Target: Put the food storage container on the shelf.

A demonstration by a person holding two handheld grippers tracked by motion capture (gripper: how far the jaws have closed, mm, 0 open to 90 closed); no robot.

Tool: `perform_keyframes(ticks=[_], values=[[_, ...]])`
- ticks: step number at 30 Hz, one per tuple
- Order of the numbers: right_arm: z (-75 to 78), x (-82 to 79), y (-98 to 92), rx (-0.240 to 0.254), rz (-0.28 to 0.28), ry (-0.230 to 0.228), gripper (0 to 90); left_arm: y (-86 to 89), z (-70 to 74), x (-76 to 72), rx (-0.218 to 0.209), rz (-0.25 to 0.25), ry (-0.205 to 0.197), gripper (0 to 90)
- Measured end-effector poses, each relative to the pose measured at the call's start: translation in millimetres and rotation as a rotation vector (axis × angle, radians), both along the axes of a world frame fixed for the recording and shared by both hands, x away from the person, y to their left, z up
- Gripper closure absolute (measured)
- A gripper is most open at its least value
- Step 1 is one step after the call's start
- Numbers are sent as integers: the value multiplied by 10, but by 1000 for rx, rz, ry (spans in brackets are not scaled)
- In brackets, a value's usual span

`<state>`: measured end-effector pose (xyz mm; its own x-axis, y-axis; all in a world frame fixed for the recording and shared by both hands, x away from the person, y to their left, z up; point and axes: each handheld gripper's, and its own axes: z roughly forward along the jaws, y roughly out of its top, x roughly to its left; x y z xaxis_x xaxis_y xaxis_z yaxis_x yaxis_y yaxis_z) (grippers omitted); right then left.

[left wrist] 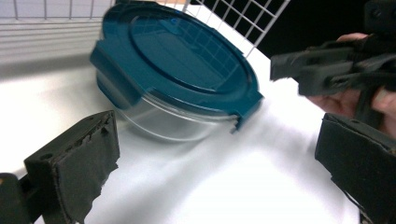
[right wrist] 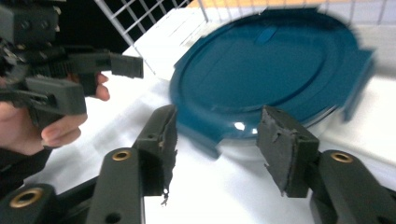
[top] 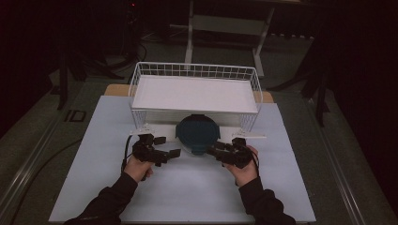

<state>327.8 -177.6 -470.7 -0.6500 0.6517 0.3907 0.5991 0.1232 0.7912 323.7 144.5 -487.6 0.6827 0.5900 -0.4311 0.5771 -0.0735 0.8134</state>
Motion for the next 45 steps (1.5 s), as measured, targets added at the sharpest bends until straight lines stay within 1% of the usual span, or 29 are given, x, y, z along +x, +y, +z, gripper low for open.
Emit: perform_keyframes(ticks=[1, 2, 3, 4, 5, 6, 7, 8, 9, 10, 11, 13, 14, 17, 20, 21, 22, 23, 24, 25, 28, 29, 31, 37, 39, 40, 45], values=[[-17, -36, 32, -10, 12, 7, 552, 5, 2, -34, 6, 1, -3, 2], [-43, -80, 74, -32, 25, 5, 590, 9, 3, -57, 12, 1, -7, 2], [-86, -127, 127, -51, 48, 12, 685, 13, 3, -72, 14, 1, -9, 2], [-86, -127, 127, -51, 48, 12, 685, 22, 4, -88, 18, 6, -13, 2], [-139, -163, 173, -74, 57, 16, 837, 39, 4, -113, 17, 6, -16, 2], [-139, -163, 173, -74, 57, 16, 837, 39, 4, -113, 17, 6, -16, 1], [-166, -168, 193, -79, 64, 26, 884, 42, 3, -126, 20, 13, -20, 1], [-194, -164, 210, -84, 67, 37, 899, 44, 0, -136, 29, 16, -30, 2], [-241, -149, 254, -100, 78, 50, 900, 46, -3, -143, 36, 15, -33, 2], [-241, -149, 254, -100, 78, 50, 900, 47, -11, -149, 34, 18, -34, 2], [-277, -123, 295, -117, 80, 50, 900, 47, -19, -151, 34, 18, -34, 1], [-290, -109, 314, -122, 78, 53, 900, 48, -32, -159, 31, 17, -31, 2], [-303, -87, 333, -132, 72, 49, 900, 48, -35, -160, 33, 18, -32, 1], [-345, -1, 363, -133, 61, 62, 900, 50, -42, -167, 33, 17, -38, 2], [-357, 29, 387, -137, 54, 55, 900, 41, -44, -174, 39, 15, -44, 2], [-348, 63, 395, -128, 48, 57, 900, 36, -47, -178, 41, 14, -44, 1], [-348, 63, 395, -128, 48, 57, 900, 32, -49, -180, 45, 11, -47, 1], [-343, 100, 408, -135, 36, 44, 900, 28, -52, -181, 49, 11, -50, 2], [-343, 100, 408, -135, 36, 44, 900, 23, -54, -182, 52, 12, -50, 2], [-344, 148, 414, -131, 29, 49, 900, 19, -56, -184, 53, 11, -50, 1], [-344, 189, 422, -128, 21, 49, 900, 11, -60, -191, 59, 9, -58, 2], [-346, 226, 437, -125, 12, 50, 899, 12, -63, -193, 62, 8, -62, 2], [-347, 247, 448, -127, 11, 46, 900, 15, -66, -203, 77, 12, -79, 1], [-340, 376, 497, -138, -7, 35, 900, 35, -50, -229, 65, 15, -89, 1], [-339, 405, 502, -137, -14, 37, 899, 37, -47, -232, 64, 14, -90, 1], [-341, 428, 502, -130, -19, 41, 899, 37, -44, -236, 67, 15, -92, 2], [-336, 534, 515, -134, -31, 44, 899, 34, -31, -256, 72, 10, -102, 2]])
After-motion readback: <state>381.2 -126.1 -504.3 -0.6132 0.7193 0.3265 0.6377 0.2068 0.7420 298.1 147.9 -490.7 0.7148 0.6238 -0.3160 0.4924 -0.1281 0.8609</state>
